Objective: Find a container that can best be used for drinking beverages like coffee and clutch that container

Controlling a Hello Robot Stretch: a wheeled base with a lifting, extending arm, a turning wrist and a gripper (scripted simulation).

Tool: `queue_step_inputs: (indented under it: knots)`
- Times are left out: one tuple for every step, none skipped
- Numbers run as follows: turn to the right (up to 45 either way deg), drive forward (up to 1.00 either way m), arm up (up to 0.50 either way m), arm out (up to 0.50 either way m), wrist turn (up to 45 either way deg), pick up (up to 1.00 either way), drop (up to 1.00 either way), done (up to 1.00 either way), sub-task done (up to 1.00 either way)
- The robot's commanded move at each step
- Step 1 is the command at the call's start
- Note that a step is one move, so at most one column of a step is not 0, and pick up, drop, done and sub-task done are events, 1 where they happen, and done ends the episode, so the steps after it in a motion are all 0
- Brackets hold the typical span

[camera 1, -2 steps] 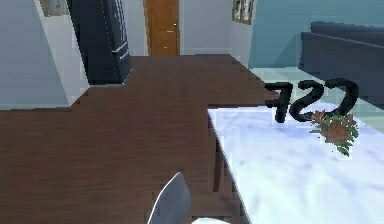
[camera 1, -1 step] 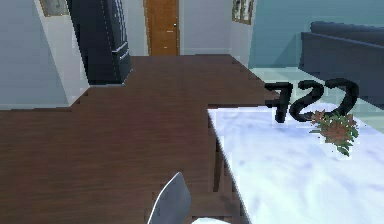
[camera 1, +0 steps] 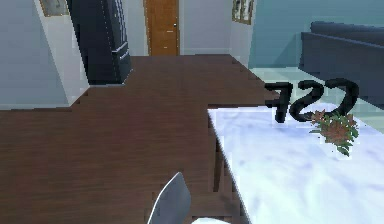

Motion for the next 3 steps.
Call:
queue_step_inputs:
  knots:
    - [0.0,0.00,0.00,0.00,0.0,1.00,0.00,0.00,0.00]
    - [0.0,0.00,0.10,0.00,0.0,0.00,0.00,0.00,0.00]
    - [0.0,0.00,0.00,0.00,0.0,0.00,0.00,1.00,0.00]
